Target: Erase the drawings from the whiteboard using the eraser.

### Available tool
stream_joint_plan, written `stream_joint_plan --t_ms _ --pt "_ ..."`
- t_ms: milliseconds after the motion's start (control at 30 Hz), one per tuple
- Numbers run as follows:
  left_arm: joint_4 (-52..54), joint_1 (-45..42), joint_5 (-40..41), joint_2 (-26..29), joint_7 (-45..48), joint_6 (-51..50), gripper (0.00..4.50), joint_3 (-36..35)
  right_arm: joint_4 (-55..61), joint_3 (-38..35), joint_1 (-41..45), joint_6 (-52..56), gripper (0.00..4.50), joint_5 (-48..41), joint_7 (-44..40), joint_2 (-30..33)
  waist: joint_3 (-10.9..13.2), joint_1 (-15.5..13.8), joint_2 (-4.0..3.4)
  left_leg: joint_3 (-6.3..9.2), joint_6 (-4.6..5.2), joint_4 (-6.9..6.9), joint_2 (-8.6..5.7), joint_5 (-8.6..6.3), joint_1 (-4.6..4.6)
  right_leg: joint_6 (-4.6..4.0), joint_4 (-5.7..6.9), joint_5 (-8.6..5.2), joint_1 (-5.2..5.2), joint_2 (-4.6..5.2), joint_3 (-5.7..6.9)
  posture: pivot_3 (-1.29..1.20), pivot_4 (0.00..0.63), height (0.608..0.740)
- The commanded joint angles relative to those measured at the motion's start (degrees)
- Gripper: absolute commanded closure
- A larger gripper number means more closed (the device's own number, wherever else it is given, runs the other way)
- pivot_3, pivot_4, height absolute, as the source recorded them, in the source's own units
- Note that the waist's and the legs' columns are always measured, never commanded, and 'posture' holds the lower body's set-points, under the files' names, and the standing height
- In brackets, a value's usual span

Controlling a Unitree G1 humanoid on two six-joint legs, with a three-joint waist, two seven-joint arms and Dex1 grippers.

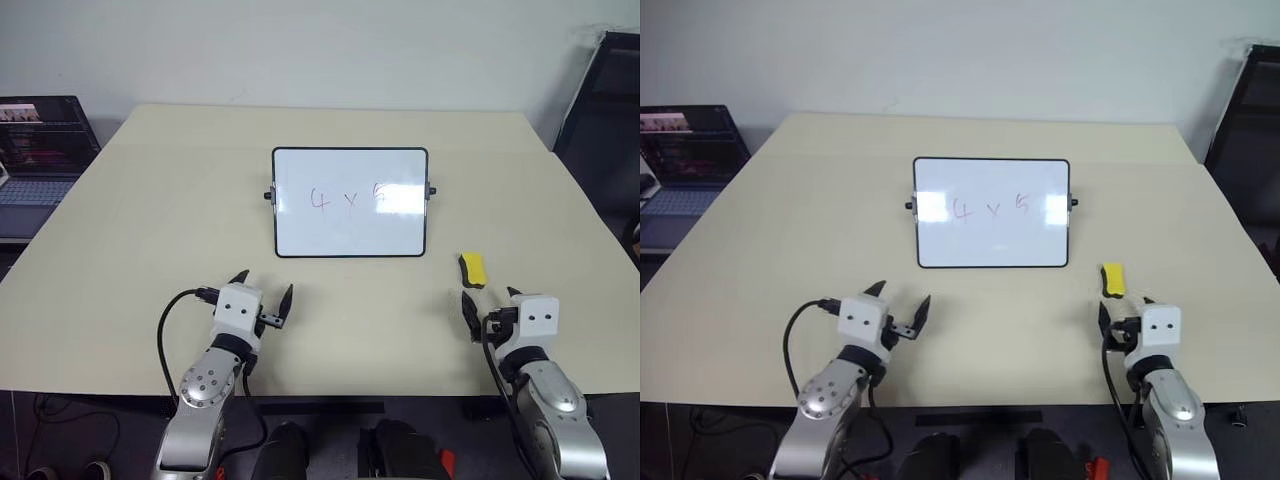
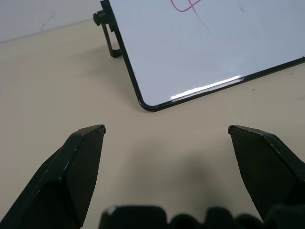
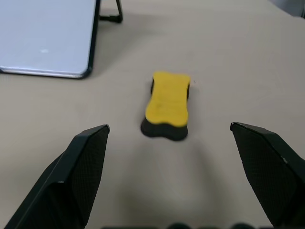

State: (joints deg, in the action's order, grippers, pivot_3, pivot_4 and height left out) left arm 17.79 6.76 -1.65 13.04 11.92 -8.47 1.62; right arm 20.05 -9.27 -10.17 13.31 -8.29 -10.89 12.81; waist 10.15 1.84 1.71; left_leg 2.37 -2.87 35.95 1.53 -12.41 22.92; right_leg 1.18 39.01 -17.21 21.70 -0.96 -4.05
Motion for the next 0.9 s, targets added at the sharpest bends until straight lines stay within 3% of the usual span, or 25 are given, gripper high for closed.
stream_joint_plan --t_ms 33,233,600,800,900 --pt "-0.4 -1.5 -0.8 -0.3 -0.8 2.0 0.00 0.0 0.8 -0.4 0.8 0.0 0.04 -1.1 -0.7 0.3 0.0 0.0 0.00 0.00 0.00 0.00 0.00 0.00 0.00 0.00 0.00 0.00 0.00 0.00 0.00 0.00 0.150 0.740" --pt "0.1 -1.2 -0.9 -0.2 -0.1 1.4 0.00 1.1 4.1 -0.8 -0.7 4.5 0.04 0.8 1.9 0.3 0.0 -0.1 -0.01 0.00 0.00 -0.04 -0.02 -0.01 0.04 -0.01 -0.01 -0.01 0.03 0.01 0.00 0.00 0.150 0.740" --pt "1.5 -2.6 4.9 7.5 9.7 3.7 0.00 -2.6 13.7 6.3 -6.1 7.8 0.04 2.6 2.9 -2.3 0.0 -0.1 -0.02 0.00 -0.01 -0.05 0.04 -0.01 0.02 -0.06 -0.01 -0.04 0.05 0.00 0.01 0.00 0.150 0.740" --pt "-0.1 -7.9 9.7 13.2 18.8 4.2 0.00 -3.1 19.3 8.2 -3.4 12.2 0.04 5.3 7.2 -4.5 0.0 0.0 -0.03 0.02 -0.01 -0.06 0.03 0.00 0.04 -0.07 0.00 -0.05 0.08 0.01 0.03 0.00 0.150 0.740" --pt "-4.2 -15.3 10.3 14.1 20.6 4.4 0.00 -3.3 21.0 5.8 -1.7 14.5 0.04 3.5 6.4 -4.0 0.0 -0.3 -0.01 0.04 -0.01 -0.04 0.01 0.00 0.05 -0.06 -0.01 -0.04 0.06 0.01 0.07 0.00 0.150 0.740"
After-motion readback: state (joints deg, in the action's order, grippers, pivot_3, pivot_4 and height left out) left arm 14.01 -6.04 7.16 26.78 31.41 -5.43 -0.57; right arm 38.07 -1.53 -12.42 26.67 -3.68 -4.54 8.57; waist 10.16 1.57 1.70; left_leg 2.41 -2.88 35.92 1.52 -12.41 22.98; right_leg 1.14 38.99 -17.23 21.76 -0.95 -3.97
